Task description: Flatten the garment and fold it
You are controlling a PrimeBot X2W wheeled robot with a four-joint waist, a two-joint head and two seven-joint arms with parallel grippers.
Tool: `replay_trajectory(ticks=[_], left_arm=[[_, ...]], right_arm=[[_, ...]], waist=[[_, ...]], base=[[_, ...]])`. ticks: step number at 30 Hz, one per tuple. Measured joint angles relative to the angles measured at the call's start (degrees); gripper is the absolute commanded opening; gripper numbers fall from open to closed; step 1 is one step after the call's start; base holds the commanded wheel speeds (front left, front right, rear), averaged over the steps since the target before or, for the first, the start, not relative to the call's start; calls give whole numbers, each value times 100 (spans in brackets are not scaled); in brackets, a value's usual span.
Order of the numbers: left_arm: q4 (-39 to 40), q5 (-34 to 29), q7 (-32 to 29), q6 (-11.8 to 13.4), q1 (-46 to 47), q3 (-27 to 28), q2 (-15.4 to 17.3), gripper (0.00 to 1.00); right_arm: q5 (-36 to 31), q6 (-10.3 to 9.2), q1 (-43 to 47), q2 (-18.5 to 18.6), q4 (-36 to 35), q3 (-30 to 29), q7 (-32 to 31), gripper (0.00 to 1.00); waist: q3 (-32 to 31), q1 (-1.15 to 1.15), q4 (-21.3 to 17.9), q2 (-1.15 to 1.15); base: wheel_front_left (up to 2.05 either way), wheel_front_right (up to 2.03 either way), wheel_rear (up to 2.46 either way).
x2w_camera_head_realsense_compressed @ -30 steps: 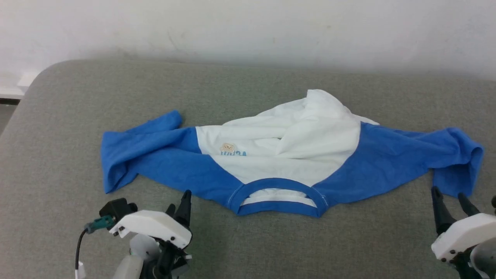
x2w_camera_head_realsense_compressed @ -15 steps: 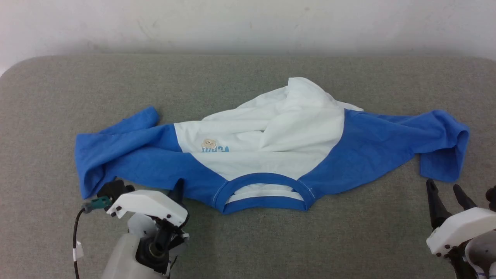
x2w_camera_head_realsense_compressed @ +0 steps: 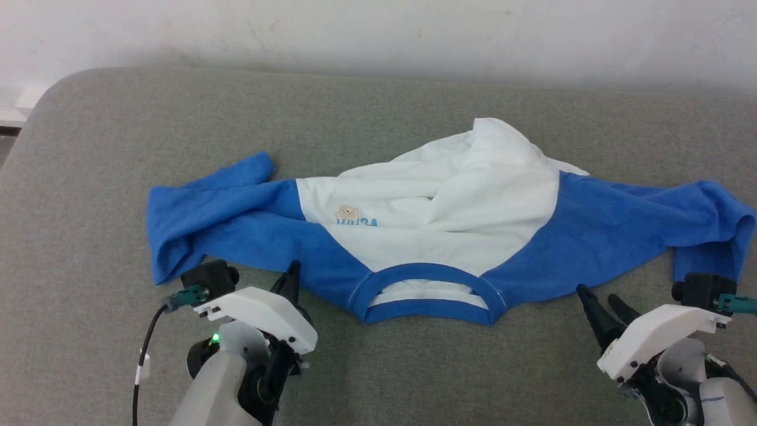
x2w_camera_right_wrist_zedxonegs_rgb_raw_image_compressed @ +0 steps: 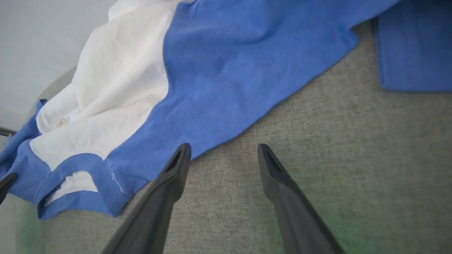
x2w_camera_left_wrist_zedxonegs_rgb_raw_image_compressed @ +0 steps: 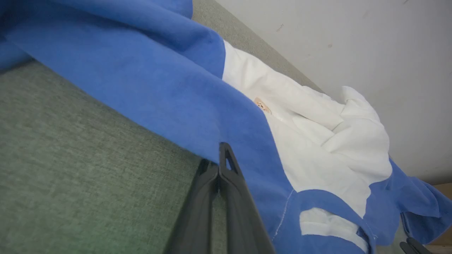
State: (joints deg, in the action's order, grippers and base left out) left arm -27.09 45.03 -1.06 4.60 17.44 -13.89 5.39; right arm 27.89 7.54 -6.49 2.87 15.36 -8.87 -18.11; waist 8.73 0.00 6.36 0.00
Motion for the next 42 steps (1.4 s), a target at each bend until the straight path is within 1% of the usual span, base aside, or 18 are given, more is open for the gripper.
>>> replay_trajectory(ticks=[5, 13, 14, 15, 16, 20, 23, 25, 26, 27, 30, 33, 36, 39, 42], left_arm=[[136, -79, -40, 3, -53, -158, 7, 0], [245, -78, -123, 19, -89, -247, 2, 0], [250, -78, -131, 24, -89, -254, 1, 0], [253, -78, -138, 25, -89, -256, 2, 0], [256, -78, -138, 25, -89, -258, 1, 0], [278, -75, -135, 34, -90, -254, 2, 0], [403, -44, -32, 22, -90, -212, 3, 0], [583, 3, 48, -19, -89, -158, 8, 0], [704, 62, 84, -78, -88, -120, 4, 0], [842, 141, 111, -135, -86, -70, 1, 0], [1303, 177, 178, -201, -47, 32, 68, 0], [1760, 133, 154, -203, 194, 109, 256, 0], [2173, 62, -15, -201, 599, 148, 479, 0], [2379, -115, -240, -193, 1062, 119, 702, 0], [2404, -298, -393, -153, 1556, 121, 911, 0]], right_arm=[[466, 0, -365, 7, 532, 42, -101, 100], [506, 1, -1063, 18, 1236, 183, -1, 100], [456, 1, -1120, 19, 1293, 203, -1, 49], [404, 1, -1161, 19, 1327, 216, 1, 23], [363, 1, -1201, 22, 1350, 235, 4, 0], [48, 0, -1226, 19, 1357, 226, 5, 0], [-114, 0, -1206, 13, 1183, 235, -8, 0], [-112, 0, -1179, 18, 900, 316, -125, 0], [-113, 0, -1165, 14, 717, 355, -214, 0], [-113, 0, -1146, 10, 499, 378, -311, 0], [-76, -1, -1075, 3, -240, 386, -673, 0], [42, 0, -1083, 8, -1063, 357, -1140, 0], [158, 0, -1209, 38, -1774, 274, -1642, 0], [-2, 0, -1490, 326, -2290, 208, -2001, 0], [-124, 0, -1849, 589, -2537, 232, -2231, 0]], waist=[[56, 0, 103, 0], [191, 0, 121, 0], [203, 0, 122, 0], [215, 0, 123, 0], [226, 0, 123, 0], [244, 0, 122, 0], [211, 0, 110, 0], [172, 0, 92, 0], [147, 0, 80, 0], [115, 0, 69, 0], [-2, 0, 31, 0], [-144, -1, -9, 0], [-295, 0, -57, 0], [-464, -1, -93, 0], [-637, -1, -122, 0]], base=[[0, 0, 0], [0, 0, 0], [0, 0, 0], [0, 0, 0], [0, 0, 0], [0, 0, 0], [0, 0, 0], [0, 0, 0], [0, 0, 0], [0, 0, 0], [0, 0, 0], [0, 0, 0], [0, 0, 0], [0, 0, 0], [0, 0, 0]])
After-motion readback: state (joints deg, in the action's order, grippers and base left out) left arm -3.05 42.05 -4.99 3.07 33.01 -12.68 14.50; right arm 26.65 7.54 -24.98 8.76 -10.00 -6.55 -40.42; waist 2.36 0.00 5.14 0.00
